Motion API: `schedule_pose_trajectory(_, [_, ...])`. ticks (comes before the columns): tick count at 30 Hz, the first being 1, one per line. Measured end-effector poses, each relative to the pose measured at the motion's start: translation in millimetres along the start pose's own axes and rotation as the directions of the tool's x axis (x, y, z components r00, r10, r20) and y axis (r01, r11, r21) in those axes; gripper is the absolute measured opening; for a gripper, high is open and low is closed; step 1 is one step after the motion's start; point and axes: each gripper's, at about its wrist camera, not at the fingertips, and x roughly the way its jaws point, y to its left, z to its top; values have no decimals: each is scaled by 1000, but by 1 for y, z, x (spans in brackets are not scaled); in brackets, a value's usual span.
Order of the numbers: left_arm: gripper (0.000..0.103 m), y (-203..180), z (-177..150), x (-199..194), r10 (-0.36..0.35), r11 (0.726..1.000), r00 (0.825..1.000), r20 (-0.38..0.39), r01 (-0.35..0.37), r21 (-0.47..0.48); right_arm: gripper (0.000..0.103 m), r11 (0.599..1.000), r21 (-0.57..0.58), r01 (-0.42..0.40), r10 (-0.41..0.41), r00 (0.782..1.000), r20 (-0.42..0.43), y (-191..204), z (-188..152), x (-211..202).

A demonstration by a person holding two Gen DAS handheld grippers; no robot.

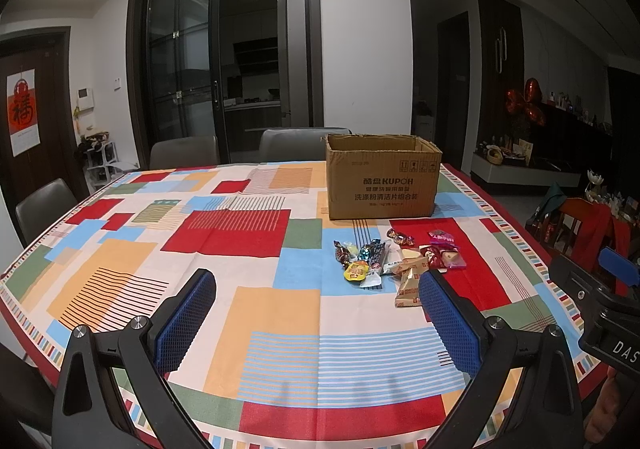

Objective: Organize snacks

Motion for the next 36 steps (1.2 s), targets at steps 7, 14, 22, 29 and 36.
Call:
schedule_pose_trajectory(7, [103, 0, 0, 0, -1, 1000, 1000, -2, 1, 0, 103, 1000, 1, 2, -2, 1000, 1, 0, 0, 0])
schedule_pose_trajectory(14, [103, 0, 0, 0, 0, 1000, 1000, -2, 0, 0, 103, 1000, -2, 2, -2, 1000, 3, 0, 3, -3])
schedule_pose_trajectory(22, [103, 0, 0, 0, 0, 1000, 1000, -1, 0, 0, 103, 1000, -1, 2, -2, 1000, 4, 0, 2, -3])
schedule_pose_trajectory(29, [103, -1, -1, 3, 2, 1000, 1000, -8, -2, 2, 103, 1000, -1, 2, -2, 1000, 1, 0, 5, -4])
schedule_pose_trajectory(36, [103, 1, 0, 14, 19, 1000, 999, -26, -19, 1, 103, 1000, 3, -12, 12, 999, -33, 1, 7, 13])
